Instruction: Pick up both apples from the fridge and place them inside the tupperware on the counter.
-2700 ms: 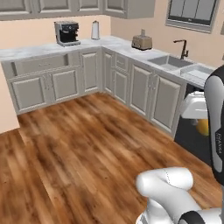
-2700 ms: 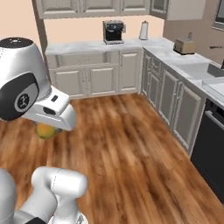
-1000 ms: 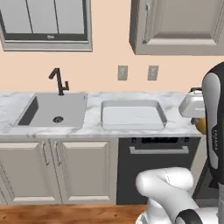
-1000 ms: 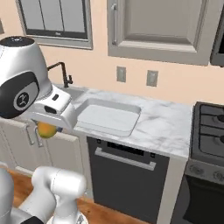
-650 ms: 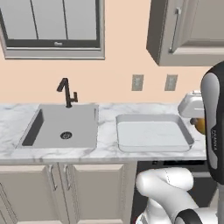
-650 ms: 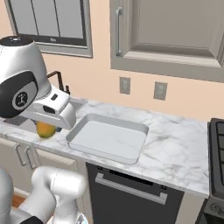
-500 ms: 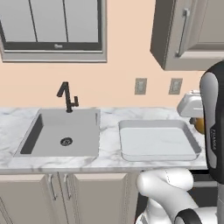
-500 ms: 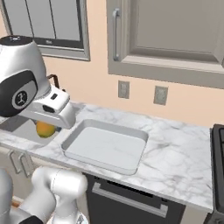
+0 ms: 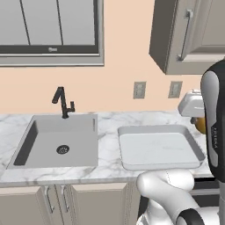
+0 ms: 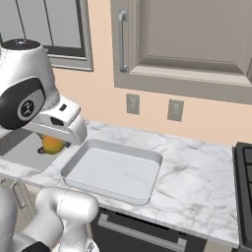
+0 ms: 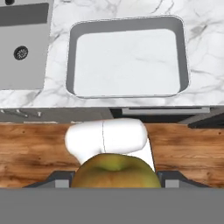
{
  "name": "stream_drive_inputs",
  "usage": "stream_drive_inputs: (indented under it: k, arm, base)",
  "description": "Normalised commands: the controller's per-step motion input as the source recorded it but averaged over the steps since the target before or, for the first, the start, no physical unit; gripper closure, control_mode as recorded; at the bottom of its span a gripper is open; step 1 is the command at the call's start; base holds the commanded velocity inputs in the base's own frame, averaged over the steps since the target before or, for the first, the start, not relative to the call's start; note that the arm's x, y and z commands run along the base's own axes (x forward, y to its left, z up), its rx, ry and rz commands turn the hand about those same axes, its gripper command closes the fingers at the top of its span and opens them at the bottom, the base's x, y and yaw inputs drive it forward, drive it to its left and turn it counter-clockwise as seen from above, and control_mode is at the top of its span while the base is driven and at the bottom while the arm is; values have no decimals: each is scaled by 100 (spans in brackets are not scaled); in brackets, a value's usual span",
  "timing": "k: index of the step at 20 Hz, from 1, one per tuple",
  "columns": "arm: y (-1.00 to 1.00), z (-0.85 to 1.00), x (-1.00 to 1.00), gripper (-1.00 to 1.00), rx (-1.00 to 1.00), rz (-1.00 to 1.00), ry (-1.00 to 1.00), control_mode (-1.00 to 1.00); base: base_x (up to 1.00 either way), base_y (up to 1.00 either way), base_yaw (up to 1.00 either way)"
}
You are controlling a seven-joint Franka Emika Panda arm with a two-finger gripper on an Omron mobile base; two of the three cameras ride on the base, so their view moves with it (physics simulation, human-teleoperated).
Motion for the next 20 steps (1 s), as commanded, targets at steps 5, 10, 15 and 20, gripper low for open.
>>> stream_drive_inputs:
  k: [5,10,15,20]
  arm:
    - [0,-9,61,100,-2,-13,15,-100]
    - [0,-34,56,100,-10,-4,16,-100]
    - [0,-61,39,100,-4,0,1,-100]
    - [-1,-57,42,100,0,0,0,-100]
  base:
    - [0,0,0]
    - [0,0,0]
    - [0,0,0]
    - [0,0,0]
